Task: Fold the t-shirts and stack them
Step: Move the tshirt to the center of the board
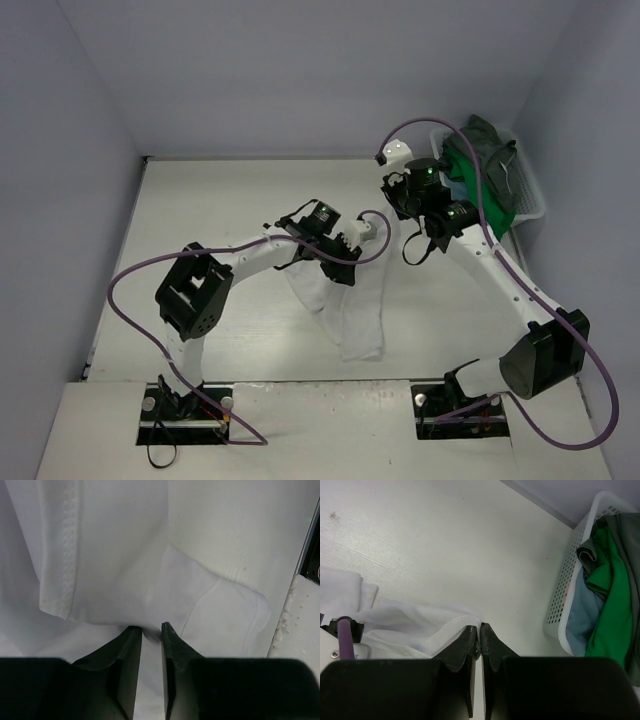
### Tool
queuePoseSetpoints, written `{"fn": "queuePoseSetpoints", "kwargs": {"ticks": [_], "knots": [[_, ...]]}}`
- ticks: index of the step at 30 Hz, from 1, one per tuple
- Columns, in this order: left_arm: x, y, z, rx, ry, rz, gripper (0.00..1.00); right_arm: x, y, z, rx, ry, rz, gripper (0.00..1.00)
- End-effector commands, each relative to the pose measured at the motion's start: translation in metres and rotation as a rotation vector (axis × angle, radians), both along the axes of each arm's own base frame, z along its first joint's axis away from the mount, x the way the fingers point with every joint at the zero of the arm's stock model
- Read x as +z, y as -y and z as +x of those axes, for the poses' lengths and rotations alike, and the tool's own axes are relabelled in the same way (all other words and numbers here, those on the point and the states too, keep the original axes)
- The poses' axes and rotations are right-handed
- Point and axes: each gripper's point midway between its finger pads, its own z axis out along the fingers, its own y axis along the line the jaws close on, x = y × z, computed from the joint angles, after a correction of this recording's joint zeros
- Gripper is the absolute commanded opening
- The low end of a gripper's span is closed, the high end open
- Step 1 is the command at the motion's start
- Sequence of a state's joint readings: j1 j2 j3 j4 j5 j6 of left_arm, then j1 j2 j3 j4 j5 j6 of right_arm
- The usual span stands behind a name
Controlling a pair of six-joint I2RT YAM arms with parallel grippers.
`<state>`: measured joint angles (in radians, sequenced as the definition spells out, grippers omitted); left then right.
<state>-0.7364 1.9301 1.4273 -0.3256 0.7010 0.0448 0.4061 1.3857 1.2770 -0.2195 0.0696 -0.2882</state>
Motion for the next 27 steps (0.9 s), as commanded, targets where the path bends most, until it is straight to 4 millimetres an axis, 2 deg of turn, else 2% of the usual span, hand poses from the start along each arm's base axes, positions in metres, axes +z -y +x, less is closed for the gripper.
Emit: {"fn": "queuePoseSetpoints", "kwargs": {"ticks": [1,4,8,12,16,18,19,21,22,23,27], "knots": [[0.026,0.011,0.014,0.001,0.057,-0.055,0.12,0.031,-0.003,0.005,-0.001,0.101,0.063,0.00],[0.026,0.011,0.016,0.006,0.061,-0.048,0.00,0.032,-0.002,0.003,-0.001,0.103,0.066,0.00],[0.028,0.009,0.020,0.012,0.087,-0.030,0.00,0.033,-0.002,-0.001,0.006,0.106,0.068,0.00],[0.046,0.001,0.030,0.035,0.165,-0.012,0.00,0.027,0.000,-0.007,0.010,0.097,0.061,0.00],[0.078,-0.018,0.042,0.082,0.244,-0.019,0.00,0.019,0.007,-0.010,-0.013,0.092,0.048,0.00],[0.091,-0.032,0.050,0.117,0.264,-0.027,0.00,0.019,0.007,-0.013,-0.012,0.092,0.056,0.00],[0.105,-0.038,0.051,0.130,0.290,-0.046,0.00,0.017,0.007,-0.015,-0.011,0.088,0.060,0.00],[0.116,-0.054,0.057,0.163,0.298,-0.062,0.00,0.021,0.008,-0.018,-0.012,0.097,0.066,0.00],[0.131,-0.060,0.057,0.180,0.316,-0.090,0.00,0.021,0.009,-0.019,-0.012,0.097,0.066,0.00],[0.137,-0.071,0.063,0.207,0.321,-0.100,0.00,0.022,0.009,-0.020,-0.013,0.101,0.065,0.00],[0.167,-0.095,0.061,0.246,0.344,-0.157,0.00,0.028,0.012,-0.023,-0.012,0.114,0.064,0.00]]}}
